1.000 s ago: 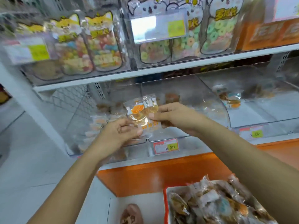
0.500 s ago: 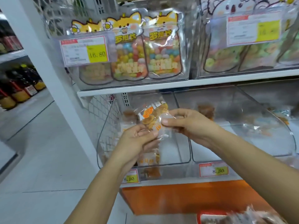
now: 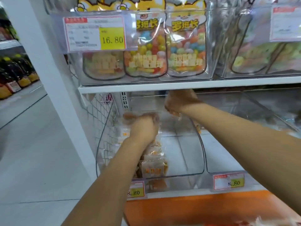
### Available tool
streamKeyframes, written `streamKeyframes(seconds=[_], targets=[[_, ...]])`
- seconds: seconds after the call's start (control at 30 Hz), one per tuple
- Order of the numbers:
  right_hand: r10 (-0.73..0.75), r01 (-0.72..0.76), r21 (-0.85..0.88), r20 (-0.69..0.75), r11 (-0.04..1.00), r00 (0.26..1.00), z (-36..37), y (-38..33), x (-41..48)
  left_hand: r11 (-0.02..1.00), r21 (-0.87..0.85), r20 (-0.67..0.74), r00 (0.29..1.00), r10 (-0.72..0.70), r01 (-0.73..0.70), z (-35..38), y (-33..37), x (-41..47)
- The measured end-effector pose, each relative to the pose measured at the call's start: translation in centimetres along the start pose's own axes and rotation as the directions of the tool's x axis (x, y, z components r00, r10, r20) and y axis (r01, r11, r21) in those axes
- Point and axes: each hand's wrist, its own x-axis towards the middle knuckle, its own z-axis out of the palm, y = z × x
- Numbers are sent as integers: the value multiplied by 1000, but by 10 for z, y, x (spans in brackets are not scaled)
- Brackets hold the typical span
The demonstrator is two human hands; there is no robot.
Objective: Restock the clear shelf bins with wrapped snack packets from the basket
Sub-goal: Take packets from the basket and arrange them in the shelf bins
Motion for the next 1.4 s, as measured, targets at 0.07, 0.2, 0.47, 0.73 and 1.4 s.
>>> streamKeyframes(seconds=[0.07, 0.2, 0.47, 0.73, 1.4], targets=[[-9, 11, -61, 21, 998, 1000, 12, -5, 10, 999, 49, 63, 998, 2, -5, 11, -3, -2], [-22, 41, -203, 92, 978, 995, 28, -5, 29, 998, 42, 71, 996, 53, -56, 27, -17, -2], [-165, 221, -299, 203, 928, 965, 42, -11, 41, 992, 27, 5, 993, 120, -120, 25, -15, -1], [-236, 280, -232, 200, 932, 951, 57, -3, 34, 920, 187, 344, 900, 268, -346, 44, 9, 22], [81, -199, 249, 413, 948, 907, 56, 4, 28, 785, 407, 467, 845, 261, -467, 59, 41, 36]])
